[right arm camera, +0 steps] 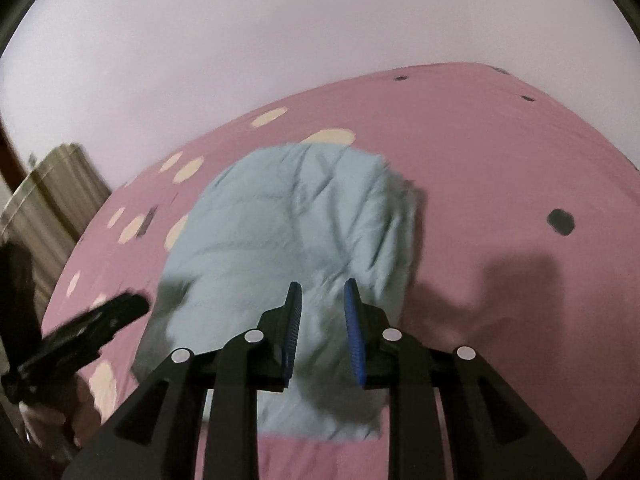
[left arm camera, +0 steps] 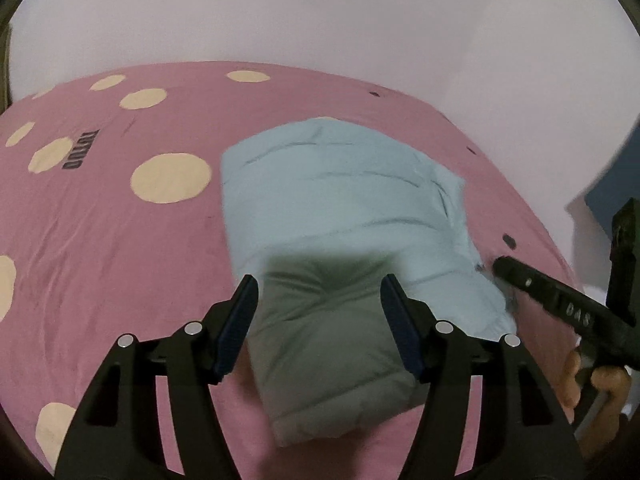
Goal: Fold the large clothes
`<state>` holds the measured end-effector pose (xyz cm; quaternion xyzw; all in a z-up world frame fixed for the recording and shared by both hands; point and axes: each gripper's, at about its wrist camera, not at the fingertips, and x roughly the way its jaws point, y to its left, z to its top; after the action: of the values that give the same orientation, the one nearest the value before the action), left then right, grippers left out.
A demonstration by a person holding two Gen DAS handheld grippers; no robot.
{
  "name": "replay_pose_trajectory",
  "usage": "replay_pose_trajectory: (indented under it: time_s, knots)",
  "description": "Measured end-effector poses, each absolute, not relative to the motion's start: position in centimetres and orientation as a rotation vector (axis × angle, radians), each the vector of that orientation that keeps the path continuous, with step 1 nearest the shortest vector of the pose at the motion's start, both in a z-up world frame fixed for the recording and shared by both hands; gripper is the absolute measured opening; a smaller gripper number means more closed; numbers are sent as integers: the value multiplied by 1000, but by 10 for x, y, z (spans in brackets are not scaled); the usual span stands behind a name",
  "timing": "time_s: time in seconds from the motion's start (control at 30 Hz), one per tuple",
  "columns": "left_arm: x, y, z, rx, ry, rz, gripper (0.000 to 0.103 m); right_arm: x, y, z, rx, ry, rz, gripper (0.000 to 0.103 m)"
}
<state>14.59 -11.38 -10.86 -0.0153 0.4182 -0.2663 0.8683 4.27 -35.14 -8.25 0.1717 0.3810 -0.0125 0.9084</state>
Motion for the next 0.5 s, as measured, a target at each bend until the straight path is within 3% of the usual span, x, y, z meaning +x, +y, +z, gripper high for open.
replay_pose_trajectory:
  time_s: [0.27,0.5]
  knots:
    - [149,-130,-151,81,932,-508,71,56,-337,-135,345,915,11,22]
    - [161,-121,-178,27,987,-505,73,62,-332,-151,324,912,2,21]
